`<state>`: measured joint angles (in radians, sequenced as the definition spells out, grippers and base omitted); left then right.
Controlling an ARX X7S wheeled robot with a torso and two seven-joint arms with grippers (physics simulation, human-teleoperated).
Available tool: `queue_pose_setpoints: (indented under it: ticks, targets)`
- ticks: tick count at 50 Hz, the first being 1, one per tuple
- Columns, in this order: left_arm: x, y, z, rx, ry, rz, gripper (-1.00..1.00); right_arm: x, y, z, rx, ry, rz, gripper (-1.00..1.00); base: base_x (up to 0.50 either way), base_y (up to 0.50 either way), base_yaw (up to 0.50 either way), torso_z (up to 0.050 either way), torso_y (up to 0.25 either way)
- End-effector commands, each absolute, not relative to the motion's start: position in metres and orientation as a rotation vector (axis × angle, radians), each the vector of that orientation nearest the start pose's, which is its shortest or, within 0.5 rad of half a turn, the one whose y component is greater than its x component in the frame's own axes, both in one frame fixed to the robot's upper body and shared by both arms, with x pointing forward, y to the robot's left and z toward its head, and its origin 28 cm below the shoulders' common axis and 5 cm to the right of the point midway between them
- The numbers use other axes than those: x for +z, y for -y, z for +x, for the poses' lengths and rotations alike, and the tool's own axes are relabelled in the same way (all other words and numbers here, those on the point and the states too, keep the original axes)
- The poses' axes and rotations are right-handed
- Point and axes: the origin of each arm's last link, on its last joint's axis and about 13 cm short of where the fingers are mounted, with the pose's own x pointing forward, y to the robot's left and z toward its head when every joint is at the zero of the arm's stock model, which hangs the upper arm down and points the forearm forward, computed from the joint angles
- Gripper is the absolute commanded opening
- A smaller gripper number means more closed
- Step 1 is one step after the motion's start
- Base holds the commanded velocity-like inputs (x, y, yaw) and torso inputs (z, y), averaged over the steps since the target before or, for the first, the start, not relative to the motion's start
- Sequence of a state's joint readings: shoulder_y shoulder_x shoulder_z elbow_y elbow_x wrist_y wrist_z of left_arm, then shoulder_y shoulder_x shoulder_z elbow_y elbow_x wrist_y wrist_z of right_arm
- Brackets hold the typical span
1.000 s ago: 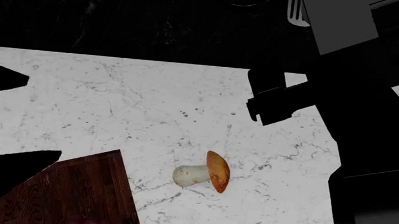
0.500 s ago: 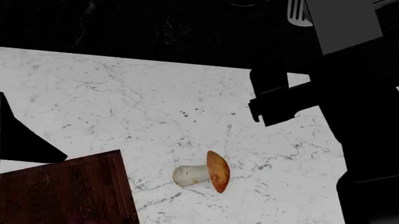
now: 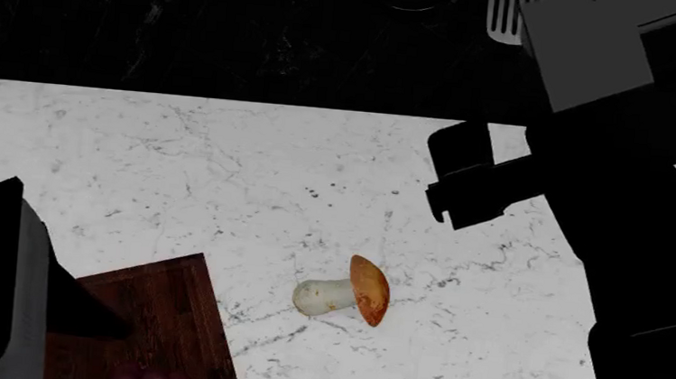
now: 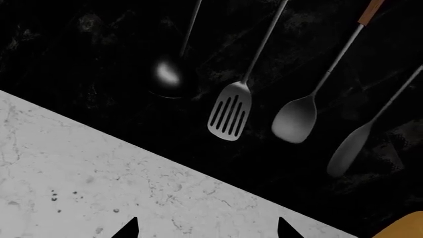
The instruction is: Clear the non-vegetable object off the cutting board and place the vegetables onto it.
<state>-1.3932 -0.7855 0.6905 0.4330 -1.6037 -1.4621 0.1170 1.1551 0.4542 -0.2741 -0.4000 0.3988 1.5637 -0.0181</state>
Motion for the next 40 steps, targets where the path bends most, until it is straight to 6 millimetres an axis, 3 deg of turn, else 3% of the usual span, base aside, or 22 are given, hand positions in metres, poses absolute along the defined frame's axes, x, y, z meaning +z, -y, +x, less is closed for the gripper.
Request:
queue_pose_setpoints:
  ticks: [1,17,39,40]
  targets:
    - [0.28,-0.243,0.233,-1.12,-0.625,0.486,1.0,0.292,0.153,0.282,0.098,-0.165,-0.395,1.0,0.0,0.0,0.0,0.0,0.0]
    - [0.265,-0.242,0.233,-1.118,-0.676,0.481,1.0,0.29,0.152,0.281,0.102,-0.172,-0.393,1.0,0.0,0.0,0.0,0.0,0.0]
    - [0.257,-0.254,0.266,-0.92,-0.657,0.502,1.0,0.28,0.152,0.281,0.107,-0.19,-0.388,1.0,0.0,0.0,0.0,0.0,0.0]
    - [0.258,-0.254,0.266,-0.922,-0.655,0.502,-1.0,0.28,0.153,0.281,0.107,-0.191,-0.388,1.0,0.01,0.0,0.0,0.0,0.0]
